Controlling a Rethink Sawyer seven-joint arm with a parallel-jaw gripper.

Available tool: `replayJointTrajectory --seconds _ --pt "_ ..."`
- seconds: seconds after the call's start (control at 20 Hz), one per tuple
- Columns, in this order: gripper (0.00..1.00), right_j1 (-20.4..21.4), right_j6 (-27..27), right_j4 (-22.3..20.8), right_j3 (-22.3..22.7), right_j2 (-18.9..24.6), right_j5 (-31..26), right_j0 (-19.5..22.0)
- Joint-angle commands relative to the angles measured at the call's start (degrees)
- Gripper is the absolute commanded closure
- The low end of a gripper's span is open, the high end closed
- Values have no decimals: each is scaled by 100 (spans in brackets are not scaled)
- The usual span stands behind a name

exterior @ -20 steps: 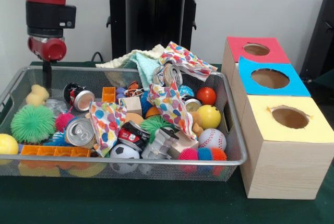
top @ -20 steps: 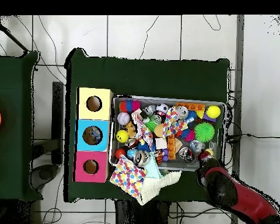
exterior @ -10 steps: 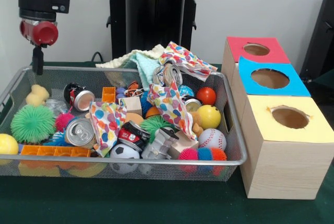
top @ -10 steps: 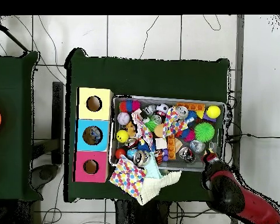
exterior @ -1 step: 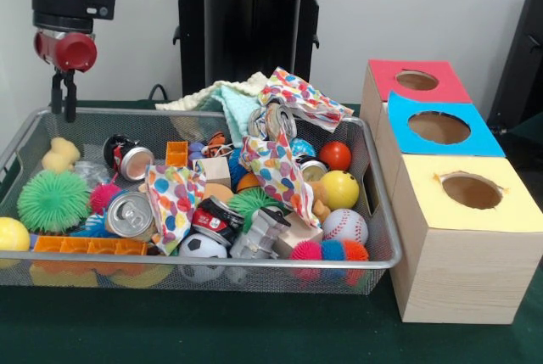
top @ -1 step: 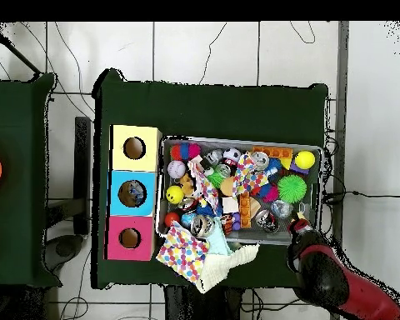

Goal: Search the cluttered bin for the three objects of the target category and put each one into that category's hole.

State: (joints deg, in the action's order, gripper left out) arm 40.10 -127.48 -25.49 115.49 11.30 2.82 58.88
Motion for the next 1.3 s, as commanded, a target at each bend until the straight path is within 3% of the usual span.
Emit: replayJointTrajectory --seconds 0.05,0.3,0.65,0.9,1.3 --pt "0 -153 -514 159 52 593 -186 -1" --pt "0 -491 -579 262 -82 820 -178 173" --pt "0 -914 -752 333 -179 753 154 -20" --pt "0 -1090 -793 386 -326 806 312 -139" --pt "0 -1064 -480 219 -660 1135 164 61"
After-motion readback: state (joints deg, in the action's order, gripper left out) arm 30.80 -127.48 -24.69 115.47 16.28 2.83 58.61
